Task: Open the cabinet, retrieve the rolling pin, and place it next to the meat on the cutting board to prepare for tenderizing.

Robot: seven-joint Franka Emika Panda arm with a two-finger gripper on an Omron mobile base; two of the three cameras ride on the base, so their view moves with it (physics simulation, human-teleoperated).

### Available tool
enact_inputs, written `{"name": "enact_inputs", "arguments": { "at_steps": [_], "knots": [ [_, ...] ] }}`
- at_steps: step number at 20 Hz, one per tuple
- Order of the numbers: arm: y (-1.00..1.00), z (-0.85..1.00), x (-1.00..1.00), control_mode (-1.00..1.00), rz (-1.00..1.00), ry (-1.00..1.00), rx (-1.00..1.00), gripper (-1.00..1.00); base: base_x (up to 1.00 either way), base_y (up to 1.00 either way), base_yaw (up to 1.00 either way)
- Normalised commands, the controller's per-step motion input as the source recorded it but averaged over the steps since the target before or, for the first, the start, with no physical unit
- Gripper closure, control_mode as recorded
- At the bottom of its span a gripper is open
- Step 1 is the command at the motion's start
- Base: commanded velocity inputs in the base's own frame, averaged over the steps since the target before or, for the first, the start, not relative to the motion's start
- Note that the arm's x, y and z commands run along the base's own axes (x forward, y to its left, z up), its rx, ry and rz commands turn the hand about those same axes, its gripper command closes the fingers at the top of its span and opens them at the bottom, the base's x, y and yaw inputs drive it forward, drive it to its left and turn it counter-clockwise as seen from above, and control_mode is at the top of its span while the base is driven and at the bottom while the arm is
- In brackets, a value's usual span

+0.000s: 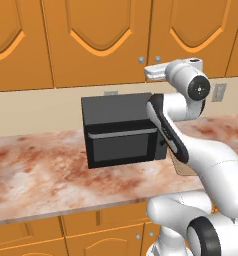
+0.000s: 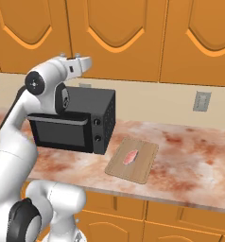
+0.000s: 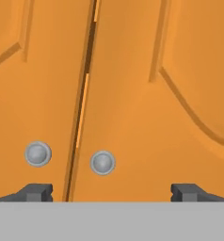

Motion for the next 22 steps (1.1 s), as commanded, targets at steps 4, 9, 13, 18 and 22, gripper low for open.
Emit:
{"name": "enact_inputs", "arguments": {
  "at_steps": [4,9,13,18,22],
  "knots": [
    [0.01,0.00,0.49,-1.00,0.00,0.00,0.00,-1.00,0.00,0.00,0.00],
    [0.00,0.00,0.41,-1.00,0.00,0.00,0.02,-1.00,0.00,0.00,0.00],
    [0.00,0.00,0.34,-1.00,0.00,0.00,0.02,-1.00,0.00,0.00,0.00],
    [0.00,-0.01,0.35,-1.00,0.00,0.00,0.01,1.00,0.00,0.00,0.00],
    [0.00,-0.08,0.33,-1.00,0.00,0.00,0.00,1.00,0.00,0.00,0.00]
  ]
}}
